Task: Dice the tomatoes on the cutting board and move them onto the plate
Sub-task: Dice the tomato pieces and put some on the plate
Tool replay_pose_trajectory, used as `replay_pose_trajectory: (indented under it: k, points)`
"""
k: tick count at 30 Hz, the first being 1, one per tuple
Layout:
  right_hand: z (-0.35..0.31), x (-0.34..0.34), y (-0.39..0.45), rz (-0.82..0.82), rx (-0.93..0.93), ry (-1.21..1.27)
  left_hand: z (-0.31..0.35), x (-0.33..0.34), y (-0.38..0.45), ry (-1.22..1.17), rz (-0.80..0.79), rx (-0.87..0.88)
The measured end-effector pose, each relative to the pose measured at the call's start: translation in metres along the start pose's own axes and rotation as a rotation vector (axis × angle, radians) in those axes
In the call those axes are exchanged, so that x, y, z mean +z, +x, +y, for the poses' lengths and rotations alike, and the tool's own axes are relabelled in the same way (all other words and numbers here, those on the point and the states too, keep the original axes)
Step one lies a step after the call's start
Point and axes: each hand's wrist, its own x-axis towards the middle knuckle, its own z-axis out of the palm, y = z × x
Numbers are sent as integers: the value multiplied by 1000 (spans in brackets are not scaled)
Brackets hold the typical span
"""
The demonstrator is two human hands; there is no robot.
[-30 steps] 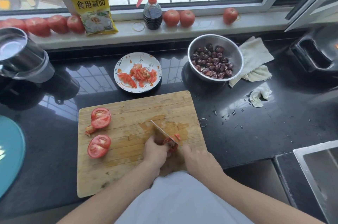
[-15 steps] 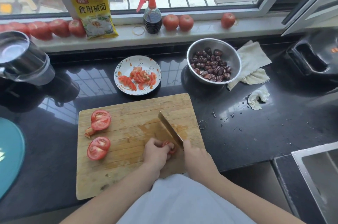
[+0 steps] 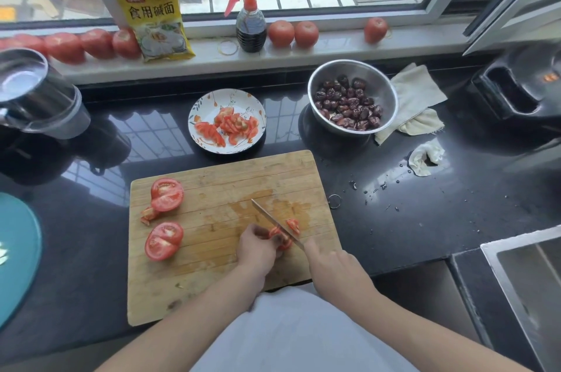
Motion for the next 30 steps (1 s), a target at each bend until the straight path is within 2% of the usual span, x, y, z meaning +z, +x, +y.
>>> replay_pose_trajectory:
  k: [10,13,17,25,30]
  points:
    - [9,-10,-22,-204,67,-4,1,-1,-4,26,-19,2]
    - [-8,9,5,-158,91,59,2,-1,-5,44,-26,28]
    - [-31,11,47,-45,45,-7,8,-4,-14,98,-1,68]
    - [-12,29,22,29,189,112,5,-1,-12,77,-22,27]
    - [-12,29,12,-6,142,95,6,-2,-13,93,-2,17]
